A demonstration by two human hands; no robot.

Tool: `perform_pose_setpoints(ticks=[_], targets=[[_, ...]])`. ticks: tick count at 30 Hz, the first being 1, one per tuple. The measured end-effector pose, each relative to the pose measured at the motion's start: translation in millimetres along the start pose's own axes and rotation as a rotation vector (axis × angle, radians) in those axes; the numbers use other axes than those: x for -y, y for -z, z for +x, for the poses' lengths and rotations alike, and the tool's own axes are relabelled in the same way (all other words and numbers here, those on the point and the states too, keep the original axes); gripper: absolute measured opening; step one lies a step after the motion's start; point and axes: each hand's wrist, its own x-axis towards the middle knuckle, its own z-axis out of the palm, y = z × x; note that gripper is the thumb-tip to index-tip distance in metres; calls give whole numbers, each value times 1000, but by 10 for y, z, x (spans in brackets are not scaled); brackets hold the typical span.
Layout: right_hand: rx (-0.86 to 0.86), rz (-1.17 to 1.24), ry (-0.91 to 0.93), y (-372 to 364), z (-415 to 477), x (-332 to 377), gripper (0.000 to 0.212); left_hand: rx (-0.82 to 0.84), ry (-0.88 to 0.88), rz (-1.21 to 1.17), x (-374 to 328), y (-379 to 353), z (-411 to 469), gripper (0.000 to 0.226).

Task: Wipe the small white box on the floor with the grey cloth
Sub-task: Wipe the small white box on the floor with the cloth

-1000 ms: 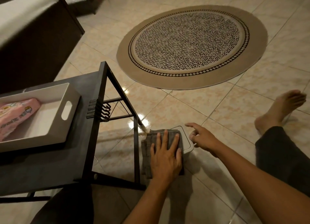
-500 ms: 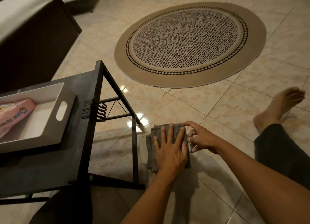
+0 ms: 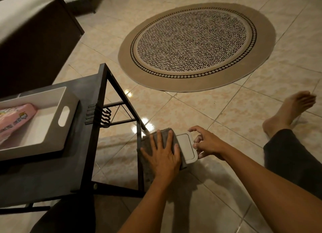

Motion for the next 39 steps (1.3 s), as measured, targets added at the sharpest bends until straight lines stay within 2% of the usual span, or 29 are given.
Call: perform_pose_setpoints(ticks=[6, 12, 18, 24, 30, 33, 36, 39], targets=[[-16, 3, 6, -22, 23, -14, 54, 28, -166, 5, -297, -65, -137, 60], [-63, 5, 1, -52, 10, -54, 54, 22, 27, -6, 75, 16, -57, 64], [-58, 25, 1, -54, 18, -73, 53, -7, -176, -6, -241, -79, -140, 60], [-73, 13, 10, -67, -2, -47, 55, 13, 48, 37, 223, 48, -22, 62], [-51, 15, 12, -49, 3, -47, 54, -5, -172, 13, -220, -80, -213, 59], [-63, 3, 8, -53, -15, -36, 55, 49, -82, 20, -70, -2, -27, 60], [-64, 23, 3, -65, -24, -28, 57, 31, 12, 37, 151, 63, -141, 60], [-51, 42, 2, -49, -21, -22, 57, 62, -119, 26, 48, 33, -375, 64]])
